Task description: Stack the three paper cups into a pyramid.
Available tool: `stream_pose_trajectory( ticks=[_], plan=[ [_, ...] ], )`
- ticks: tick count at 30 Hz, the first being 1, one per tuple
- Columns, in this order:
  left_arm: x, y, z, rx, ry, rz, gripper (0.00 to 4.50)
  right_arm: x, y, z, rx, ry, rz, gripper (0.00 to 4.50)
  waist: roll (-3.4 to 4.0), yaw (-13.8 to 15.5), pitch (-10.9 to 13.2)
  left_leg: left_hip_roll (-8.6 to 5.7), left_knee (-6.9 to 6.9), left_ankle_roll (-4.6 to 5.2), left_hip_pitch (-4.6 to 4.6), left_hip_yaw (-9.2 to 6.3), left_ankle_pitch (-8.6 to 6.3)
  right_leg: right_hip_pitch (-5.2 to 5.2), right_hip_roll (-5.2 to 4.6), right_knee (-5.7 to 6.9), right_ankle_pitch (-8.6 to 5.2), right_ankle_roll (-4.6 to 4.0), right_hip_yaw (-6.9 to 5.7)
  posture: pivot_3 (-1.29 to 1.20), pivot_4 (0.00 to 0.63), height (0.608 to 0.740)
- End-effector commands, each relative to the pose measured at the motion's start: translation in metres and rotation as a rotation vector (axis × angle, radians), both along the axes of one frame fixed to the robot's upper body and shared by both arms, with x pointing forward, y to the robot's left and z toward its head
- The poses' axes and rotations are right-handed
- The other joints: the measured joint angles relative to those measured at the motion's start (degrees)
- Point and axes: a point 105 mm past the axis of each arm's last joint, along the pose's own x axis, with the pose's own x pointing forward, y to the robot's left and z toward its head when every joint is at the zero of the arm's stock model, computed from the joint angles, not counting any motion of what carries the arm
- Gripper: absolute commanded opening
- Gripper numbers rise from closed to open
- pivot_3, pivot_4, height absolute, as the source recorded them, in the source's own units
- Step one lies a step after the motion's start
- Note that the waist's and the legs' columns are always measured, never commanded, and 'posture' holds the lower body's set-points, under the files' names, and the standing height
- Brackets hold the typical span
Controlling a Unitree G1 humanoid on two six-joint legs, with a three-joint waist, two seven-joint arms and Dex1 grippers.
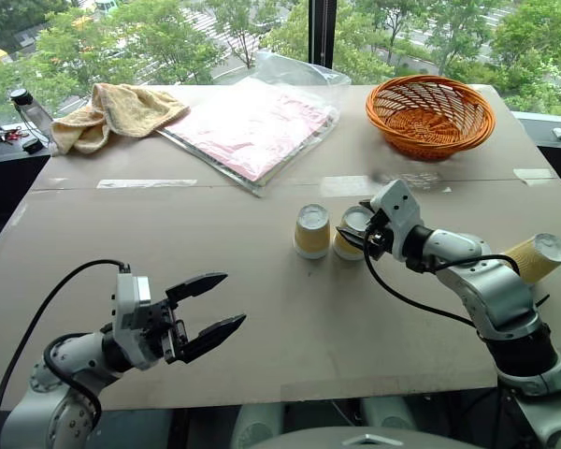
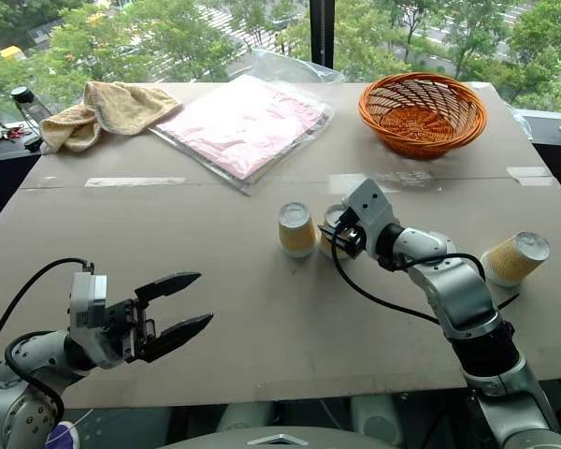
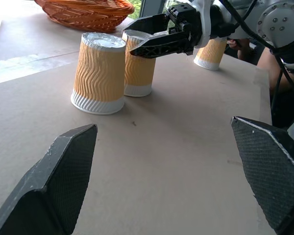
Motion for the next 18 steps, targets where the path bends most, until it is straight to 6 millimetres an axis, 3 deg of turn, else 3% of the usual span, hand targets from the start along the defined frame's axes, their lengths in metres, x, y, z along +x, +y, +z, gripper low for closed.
stream_pose_trajectory(
  ticks=[1, 12, 15, 18],
  plan=[
    [0.002, -0.001, 0.013, -0.001, -0.062, -0.019, 4.50, -0.010, 0.000, 0.021, 0.008, -0.100, 0.037, 4.41, 0.00, 0.04, 0.00, 0.00, 0.00, 0.00, 0.00, 0.00, 0.00, 0.00, 0.00, 0.00, 0.00, 0.00, 0.00, 0.00, 0.150, 0.740],
    [0.016, -0.016, 0.017, -0.030, -0.078, -0.115, 4.50, -0.053, -0.037, 0.064, 0.063, -0.192, 0.047, 4.41, -0.03, 0.45, 0.01, -0.01, 0.01, 0.00, -0.02, -0.01, 0.00, 0.01, 0.00, -0.02, 0.00, 0.02, -0.01, 0.00, 0.150, 0.740],
    [0.023, -0.026, 0.023, -0.040, -0.097, -0.176, 4.50, -0.055, -0.085, 0.076, 0.092, -0.207, -0.152, 4.41, -0.04, 0.83, 0.00, -0.01, 0.01, 0.00, -0.02, -0.01, 0.00, 0.02, 0.00, -0.01, 0.00, 0.02, -0.02, 0.00, 0.150, 0.740],
    [0.026, -0.034, 0.025, -0.039, -0.103, -0.233, 4.50, -0.057, -0.140, 0.072, -0.002, -0.213, -0.417, 4.41, -0.05, 1.41, -0.01, -0.02, 0.04, 0.00, -0.02, 0.03, 0.00, 0.03, 0.00, -0.01, 0.00, 0.02, 0.01, 0.00, 0.150, 0.740]
  ],
)
